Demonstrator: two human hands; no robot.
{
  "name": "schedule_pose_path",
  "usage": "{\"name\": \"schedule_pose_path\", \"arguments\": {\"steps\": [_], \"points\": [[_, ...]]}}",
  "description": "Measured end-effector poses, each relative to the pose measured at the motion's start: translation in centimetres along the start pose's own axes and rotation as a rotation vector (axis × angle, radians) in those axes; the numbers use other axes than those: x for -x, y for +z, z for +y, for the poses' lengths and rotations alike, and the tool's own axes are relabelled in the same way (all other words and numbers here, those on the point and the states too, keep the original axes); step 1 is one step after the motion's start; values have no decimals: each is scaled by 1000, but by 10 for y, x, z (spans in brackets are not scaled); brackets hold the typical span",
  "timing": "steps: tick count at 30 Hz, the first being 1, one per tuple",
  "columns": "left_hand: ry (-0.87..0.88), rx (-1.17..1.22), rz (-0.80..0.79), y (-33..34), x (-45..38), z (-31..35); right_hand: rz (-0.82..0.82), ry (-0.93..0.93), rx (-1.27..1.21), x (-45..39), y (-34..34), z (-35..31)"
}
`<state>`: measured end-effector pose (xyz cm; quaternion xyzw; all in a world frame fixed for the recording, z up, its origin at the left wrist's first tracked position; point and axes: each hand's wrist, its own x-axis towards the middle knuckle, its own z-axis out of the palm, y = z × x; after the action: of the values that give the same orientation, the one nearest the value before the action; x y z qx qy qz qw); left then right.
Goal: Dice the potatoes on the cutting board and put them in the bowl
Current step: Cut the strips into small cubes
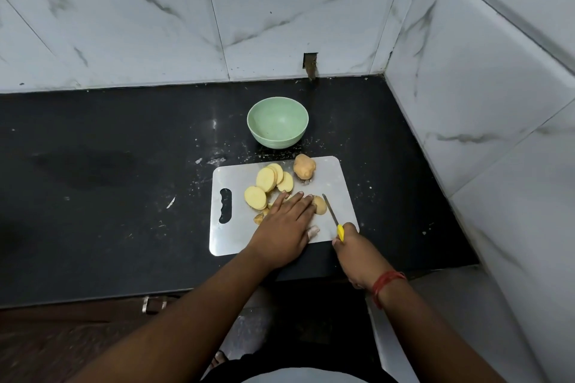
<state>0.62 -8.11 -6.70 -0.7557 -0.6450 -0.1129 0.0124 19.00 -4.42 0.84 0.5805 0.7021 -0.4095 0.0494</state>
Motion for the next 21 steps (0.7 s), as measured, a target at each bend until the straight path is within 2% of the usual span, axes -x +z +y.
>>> {"name": "schedule_pose_path", "arguments": {"steps": [8, 13, 16, 21], "points": [[61, 66, -55, -5, -2, -1, 3, 14, 39, 0, -2, 1], [-31, 138, -31, -8, -1, 4, -8, 30, 17, -1, -3, 0], [-20, 147, -35, -6, -3, 9, -30, 30, 9, -3, -3, -1], [-70, 316, -45, -13, -11, 15, -40, 68, -55, -7, -7, 0]]}}
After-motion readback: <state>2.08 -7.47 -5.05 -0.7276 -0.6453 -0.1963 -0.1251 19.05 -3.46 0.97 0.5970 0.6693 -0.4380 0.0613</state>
